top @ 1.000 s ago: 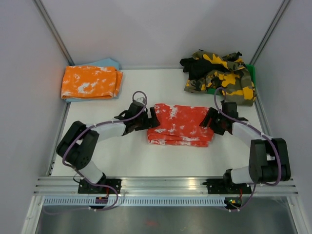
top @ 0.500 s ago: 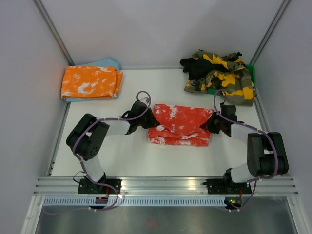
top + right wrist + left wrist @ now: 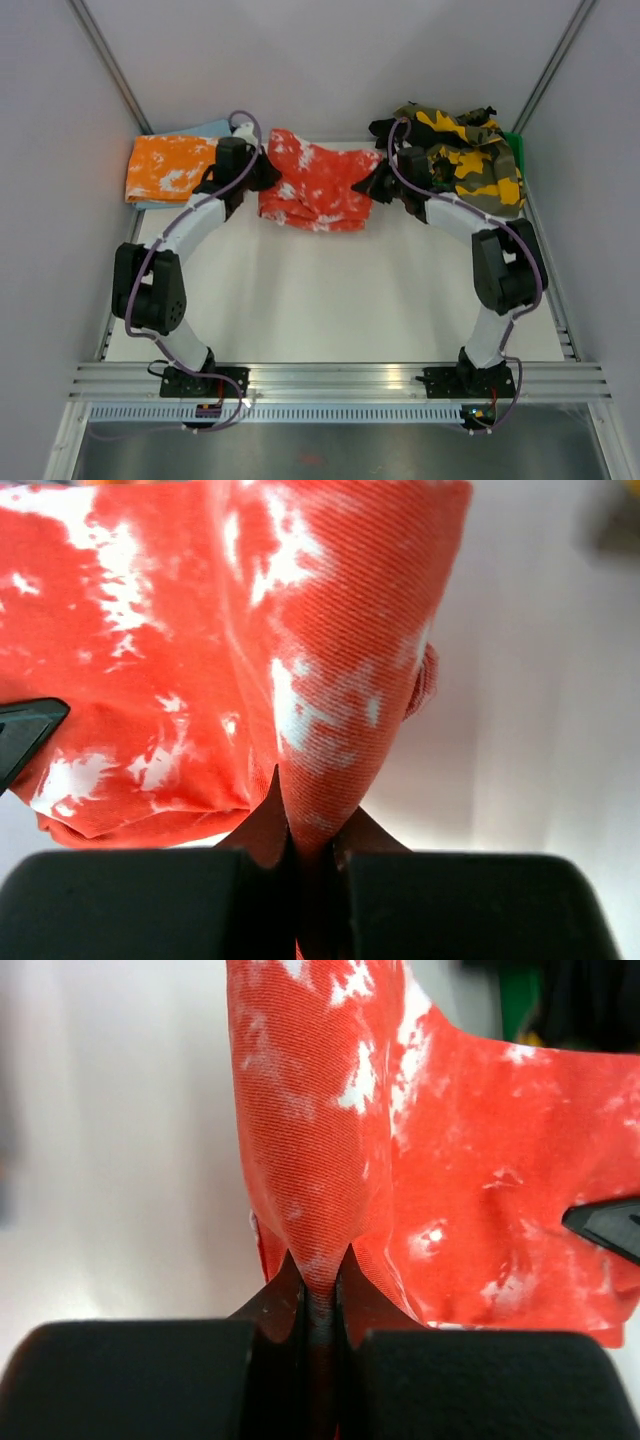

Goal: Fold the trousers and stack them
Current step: Neatly place the folded trousers to the corner

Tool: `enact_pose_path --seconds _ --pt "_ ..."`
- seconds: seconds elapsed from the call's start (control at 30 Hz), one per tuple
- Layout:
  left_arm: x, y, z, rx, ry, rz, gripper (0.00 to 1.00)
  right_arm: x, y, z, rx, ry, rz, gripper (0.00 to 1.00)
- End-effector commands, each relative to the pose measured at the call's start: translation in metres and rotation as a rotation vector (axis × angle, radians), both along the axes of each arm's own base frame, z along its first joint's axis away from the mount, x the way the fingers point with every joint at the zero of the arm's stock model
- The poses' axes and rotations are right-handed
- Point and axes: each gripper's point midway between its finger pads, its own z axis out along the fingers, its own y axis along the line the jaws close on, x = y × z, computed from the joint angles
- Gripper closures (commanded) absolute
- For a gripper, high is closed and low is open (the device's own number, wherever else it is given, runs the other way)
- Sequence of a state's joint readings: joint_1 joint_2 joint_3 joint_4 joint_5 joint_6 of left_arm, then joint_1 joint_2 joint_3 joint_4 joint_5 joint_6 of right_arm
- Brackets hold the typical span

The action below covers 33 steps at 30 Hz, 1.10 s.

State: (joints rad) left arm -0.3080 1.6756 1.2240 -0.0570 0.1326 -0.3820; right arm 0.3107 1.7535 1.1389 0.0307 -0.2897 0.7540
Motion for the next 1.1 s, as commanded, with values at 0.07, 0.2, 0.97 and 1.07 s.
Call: enact_pose_path --seconds 0.07,0.2,0.97,1.07 --pt "0.065 0.081 0.075 0.03 -0.208 0.071 0.98 0.081 0.077 0.053 0.184 -0.148 0.088 1.0" --pt "0.107 0.123 0.09 0.14 -0.245 0.14 0.98 0.12 0.122 0.059 0.234 -0.186 0.138 1.0" --pt "0.137 0.307 0.077 0.021 -0.343 0.355 0.98 0.15 0.236 0.036 0.388 -0.316 0.239 1.0" --pt "0.136 0.327 0.072 -0.002 -0.343 0.381 0.98 0.154 0.234 0.022 0.36 -0.297 0.215 1.0"
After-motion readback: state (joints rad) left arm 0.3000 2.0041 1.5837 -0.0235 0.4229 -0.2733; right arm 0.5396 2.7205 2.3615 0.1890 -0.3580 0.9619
